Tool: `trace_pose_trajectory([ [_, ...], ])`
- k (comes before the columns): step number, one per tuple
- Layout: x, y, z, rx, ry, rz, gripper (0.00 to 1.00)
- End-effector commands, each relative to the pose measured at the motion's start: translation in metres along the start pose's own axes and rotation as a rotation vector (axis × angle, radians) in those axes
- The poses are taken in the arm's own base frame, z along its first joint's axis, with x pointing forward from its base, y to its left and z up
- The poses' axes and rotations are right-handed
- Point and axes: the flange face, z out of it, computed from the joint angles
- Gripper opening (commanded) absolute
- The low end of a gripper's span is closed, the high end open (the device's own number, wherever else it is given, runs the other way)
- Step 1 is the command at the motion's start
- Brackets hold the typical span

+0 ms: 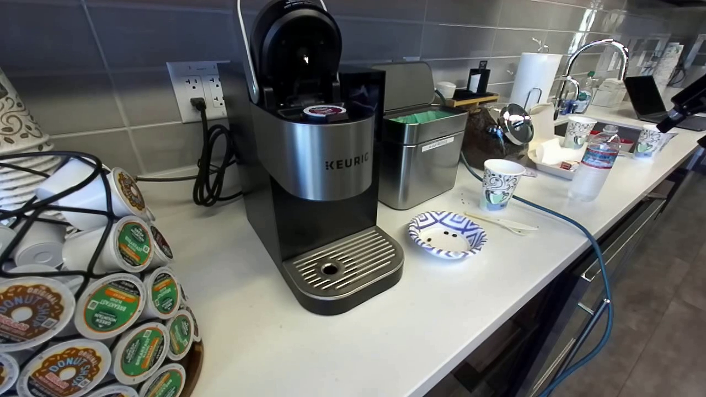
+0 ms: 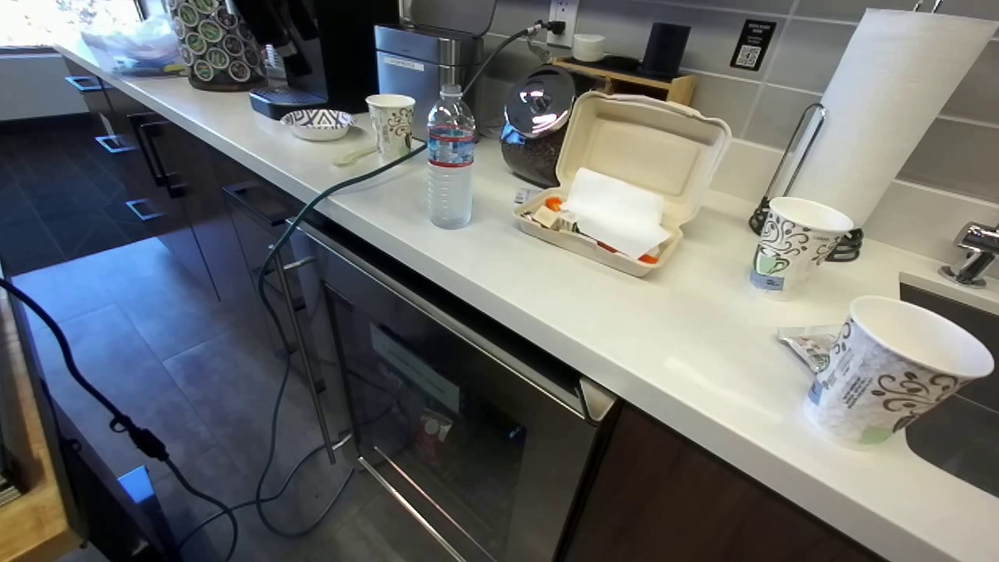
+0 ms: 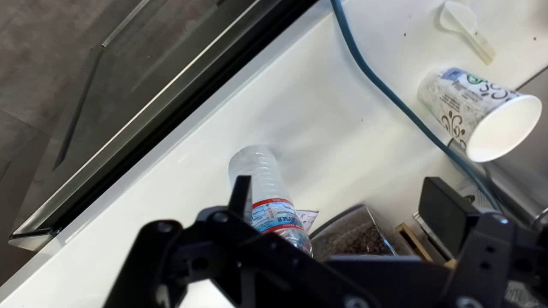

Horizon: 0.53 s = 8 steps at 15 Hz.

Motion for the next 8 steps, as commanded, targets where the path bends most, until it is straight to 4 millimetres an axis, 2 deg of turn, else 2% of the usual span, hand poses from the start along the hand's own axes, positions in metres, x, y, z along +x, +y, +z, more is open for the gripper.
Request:
trace_pose_trajectory([
  [1,-0.032,0.022,0.019,0.077,0.121,0.137,1.0],
  [2,-0.039,0.027,0.017,0.085,0.181,0.149,1.0],
  [3,-0.007,0.021,0.023,0.077,0.25,0.152,1.0],
  [4,-0.011,0.024,0.021,0.072,0.321,0.144,1.0],
  [6,-0.005,0.015,0.009,0.094,0.453,0.112,1.0],
  [8,-0.006,0.009,0.02,0.066,0.436,0.016,1.0],
])
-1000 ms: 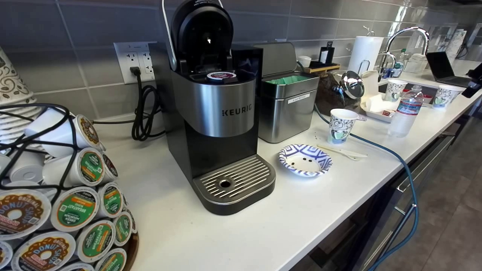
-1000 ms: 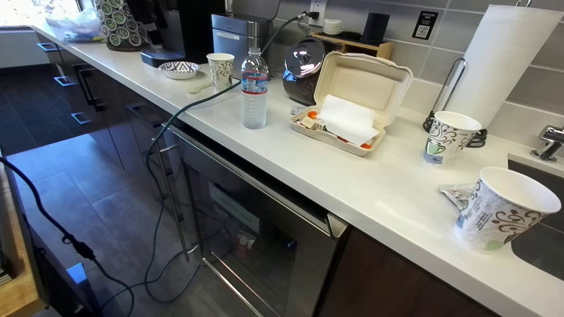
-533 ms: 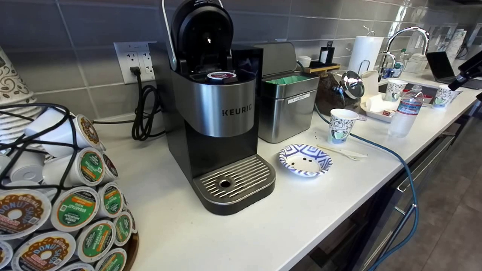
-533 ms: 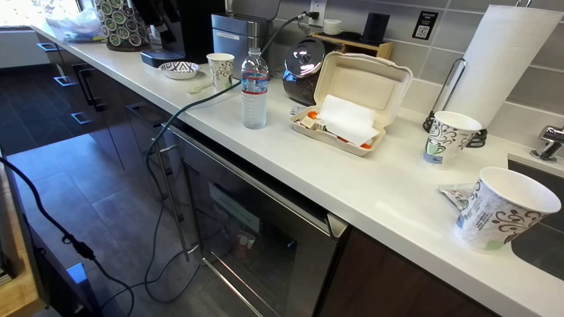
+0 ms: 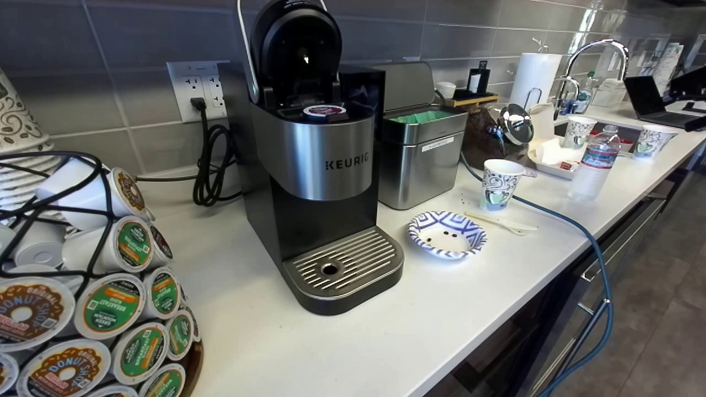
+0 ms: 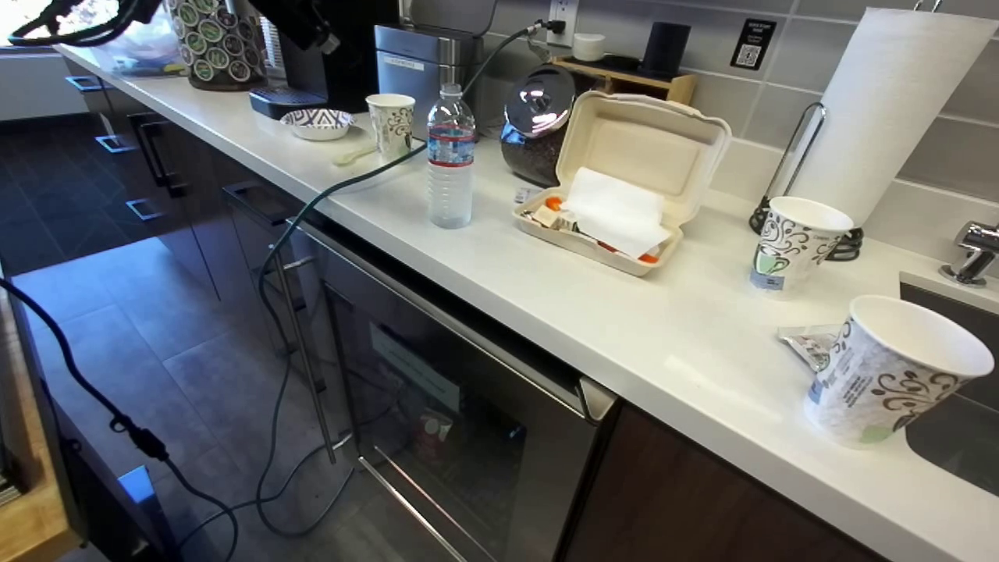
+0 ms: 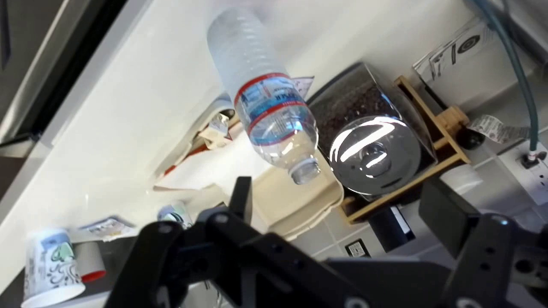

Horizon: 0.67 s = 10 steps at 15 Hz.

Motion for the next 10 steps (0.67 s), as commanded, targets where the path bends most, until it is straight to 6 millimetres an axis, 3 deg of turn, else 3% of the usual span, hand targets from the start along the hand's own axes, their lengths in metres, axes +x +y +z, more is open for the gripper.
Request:
trace_pose_trajectory([
  [1,-0.0018,-0.0041,0.0016,0.007,0.007,-0.034,1.0],
  [10,-0.0058,-0.0066,0.0081,0.003,-0.007,-0.086,1.0],
])
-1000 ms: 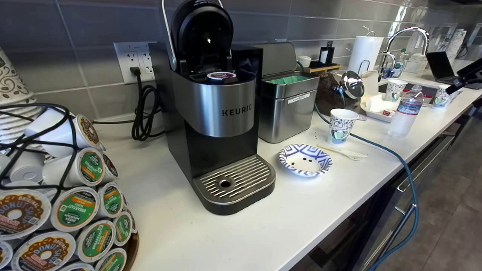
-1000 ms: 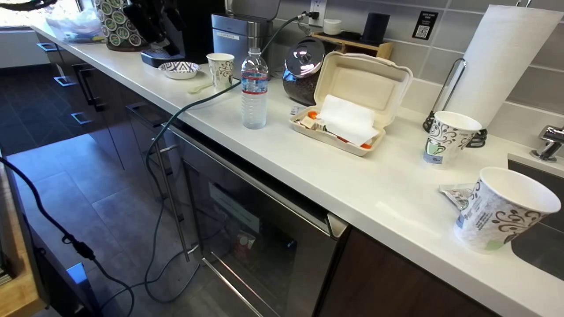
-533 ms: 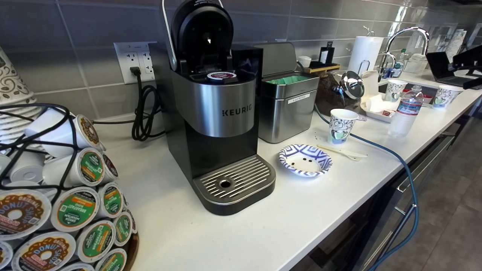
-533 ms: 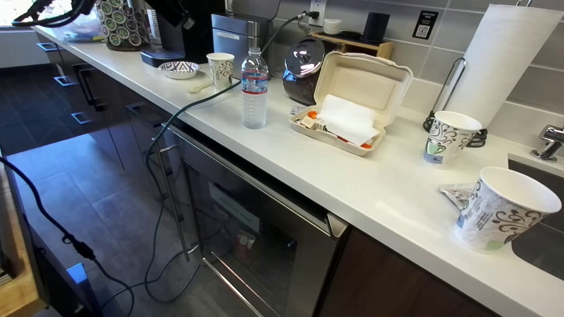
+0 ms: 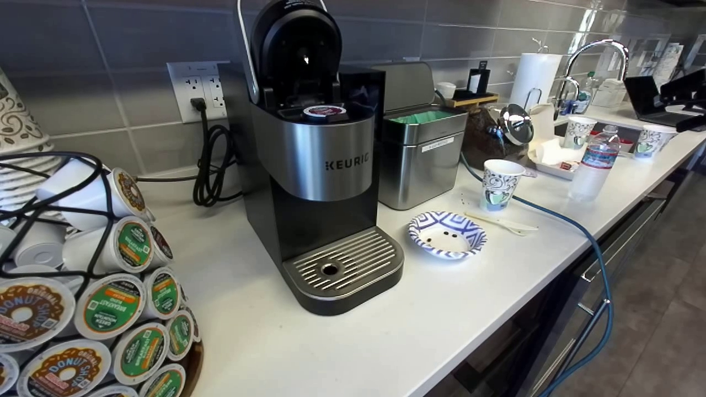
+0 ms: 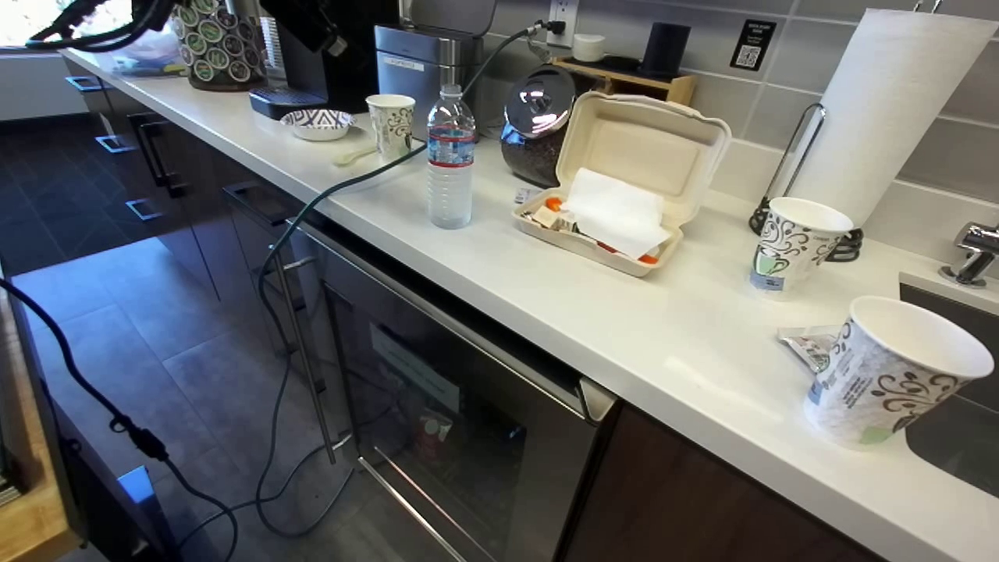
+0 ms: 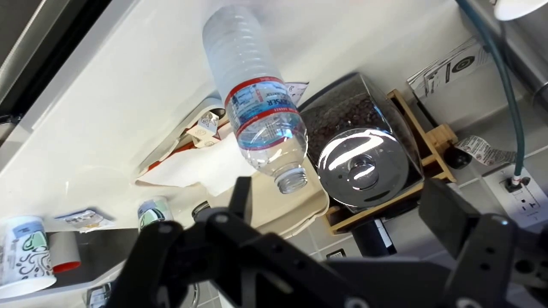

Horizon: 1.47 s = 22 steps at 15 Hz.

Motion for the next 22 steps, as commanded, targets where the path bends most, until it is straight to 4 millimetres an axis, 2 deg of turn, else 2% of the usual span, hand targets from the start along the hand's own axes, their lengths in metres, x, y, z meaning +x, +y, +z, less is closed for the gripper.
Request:
trace_pose_trajectory([
  [1,0.0,0.0,0.0,0.0,0.0,0.0,1.0],
  [7,0.0,0.0,0.0,0.0,0.0,0.0,1.0],
  [12,-0.004,-0.025,0.005,-0.017,0.188,-0.171,1.0],
  [19,-0.021,-0.009,0.033,-0.101,0.301,-0.448,1.0],
  [22,-0.029,0.006,0.045,-0.133,0.334,-0.507,1.0],
])
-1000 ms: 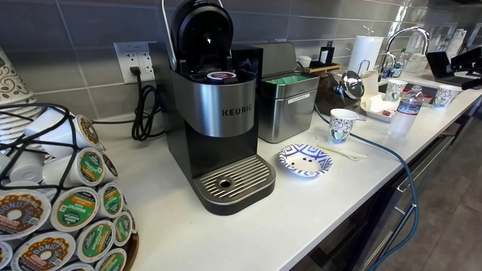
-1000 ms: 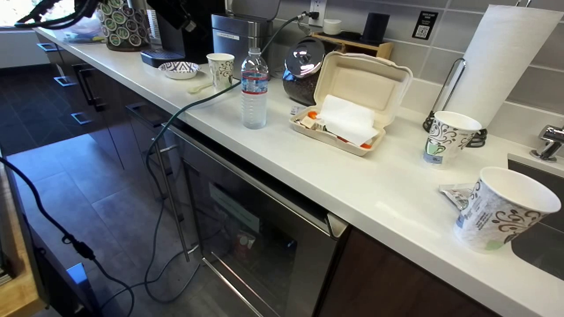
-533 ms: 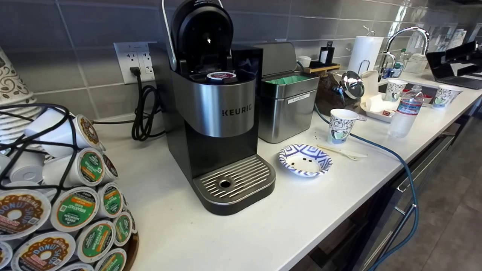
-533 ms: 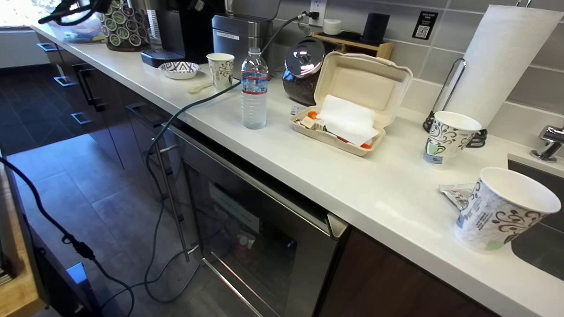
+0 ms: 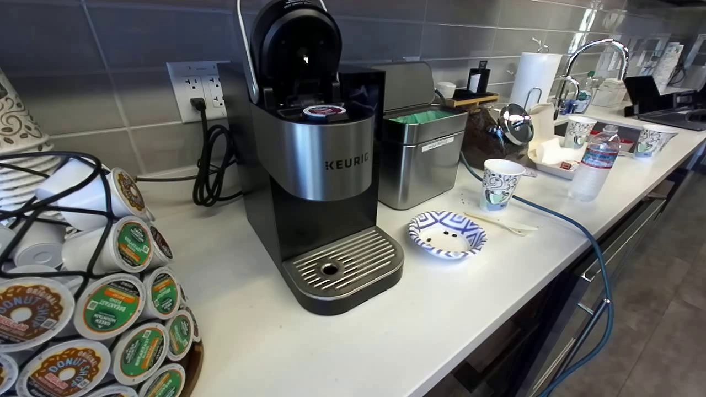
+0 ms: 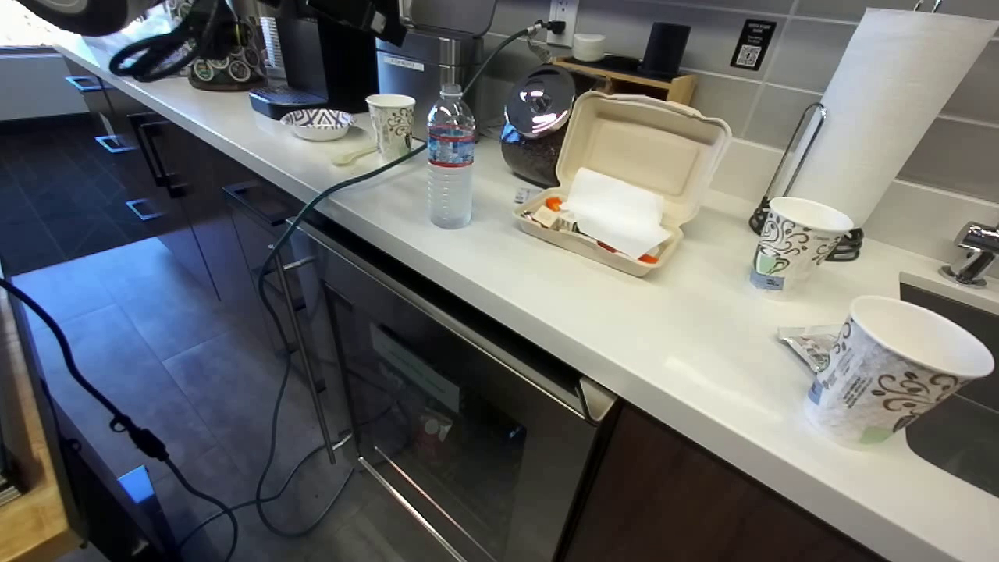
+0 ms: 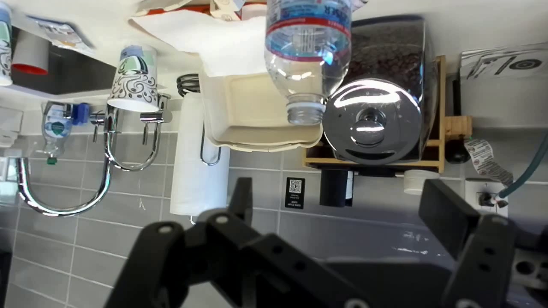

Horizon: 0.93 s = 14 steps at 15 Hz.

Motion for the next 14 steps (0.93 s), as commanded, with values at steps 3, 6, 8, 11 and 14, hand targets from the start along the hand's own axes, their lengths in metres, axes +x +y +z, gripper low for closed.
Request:
trace_pose_trajectory([
  [3,-0.017,0.011,0.009,-0.041,0.015,-0.034,1.0],
  [6,-0.022,0.014,0.013,-0.053,0.009,-0.04,1.0],
  [8,-0.022,0.013,0.014,-0.051,0.011,-0.041,1.0],
  [11,-0.021,0.012,0.014,-0.05,0.012,-0.041,1.0],
  [14,-0.021,0.012,0.014,-0.05,0.012,-0.041,1.0],
])
